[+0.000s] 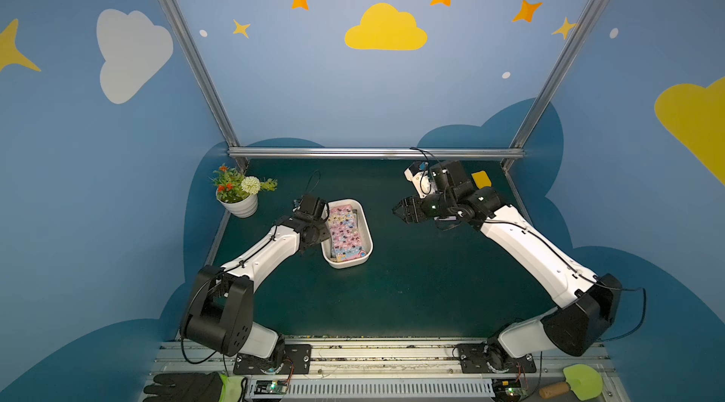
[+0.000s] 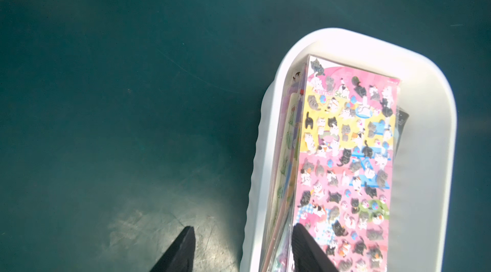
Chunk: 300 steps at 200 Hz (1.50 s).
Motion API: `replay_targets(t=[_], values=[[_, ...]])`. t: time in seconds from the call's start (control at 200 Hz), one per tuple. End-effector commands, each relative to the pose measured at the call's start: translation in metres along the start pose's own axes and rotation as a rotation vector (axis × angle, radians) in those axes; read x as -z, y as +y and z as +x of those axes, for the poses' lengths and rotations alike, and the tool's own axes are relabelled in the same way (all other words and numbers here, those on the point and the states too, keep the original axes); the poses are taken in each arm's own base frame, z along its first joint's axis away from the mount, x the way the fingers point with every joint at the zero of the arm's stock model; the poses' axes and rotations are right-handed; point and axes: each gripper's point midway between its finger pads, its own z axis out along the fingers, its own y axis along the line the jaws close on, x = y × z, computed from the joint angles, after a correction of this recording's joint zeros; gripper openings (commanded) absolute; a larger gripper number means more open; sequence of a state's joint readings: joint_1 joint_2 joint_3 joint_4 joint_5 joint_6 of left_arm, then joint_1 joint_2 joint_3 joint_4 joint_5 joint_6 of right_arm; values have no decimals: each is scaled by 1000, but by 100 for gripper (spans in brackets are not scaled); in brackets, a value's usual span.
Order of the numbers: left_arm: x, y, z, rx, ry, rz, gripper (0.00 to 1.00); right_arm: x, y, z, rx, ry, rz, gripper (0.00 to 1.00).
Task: Take the stickers out of the storage box
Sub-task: Pick up the sticker from the storage box.
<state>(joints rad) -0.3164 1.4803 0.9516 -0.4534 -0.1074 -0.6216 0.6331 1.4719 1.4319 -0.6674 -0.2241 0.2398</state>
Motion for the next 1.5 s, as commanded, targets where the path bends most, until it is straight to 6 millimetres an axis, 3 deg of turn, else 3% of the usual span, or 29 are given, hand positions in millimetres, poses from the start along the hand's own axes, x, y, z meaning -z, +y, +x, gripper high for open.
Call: replay_targets(t=[0.0, 0.175, 0.41, 0.631, 0.786, 1.111, 1.362, 1.497], values=[[-9, 3, 1, 7, -13, -21, 57, -6, 14, 5, 3, -13, -20, 76], [-24, 4, 2, 16, -13, -38, 48, -23, 23, 25, 0, 44, -36, 76], [-37, 1, 6, 34, -9, -21, 31, -45, 41, 34, -15, 97, -80, 76], [-33, 8, 7, 73, -41, -16, 18, -73, 54, 40, -6, 163, -72, 73], [-25, 16, 13, 112, -55, -4, 11, -92, 64, 44, -14, 219, -75, 63], [-2, 33, 30, 173, -81, 50, 4, -127, 96, 45, 35, 281, -109, 43], [4, 35, 43, 153, -56, 92, 4, -164, 110, 59, 80, 351, -104, 47], [2, 38, 47, 140, -52, 89, 3, -182, 108, 65, 92, 377, -75, 48]])
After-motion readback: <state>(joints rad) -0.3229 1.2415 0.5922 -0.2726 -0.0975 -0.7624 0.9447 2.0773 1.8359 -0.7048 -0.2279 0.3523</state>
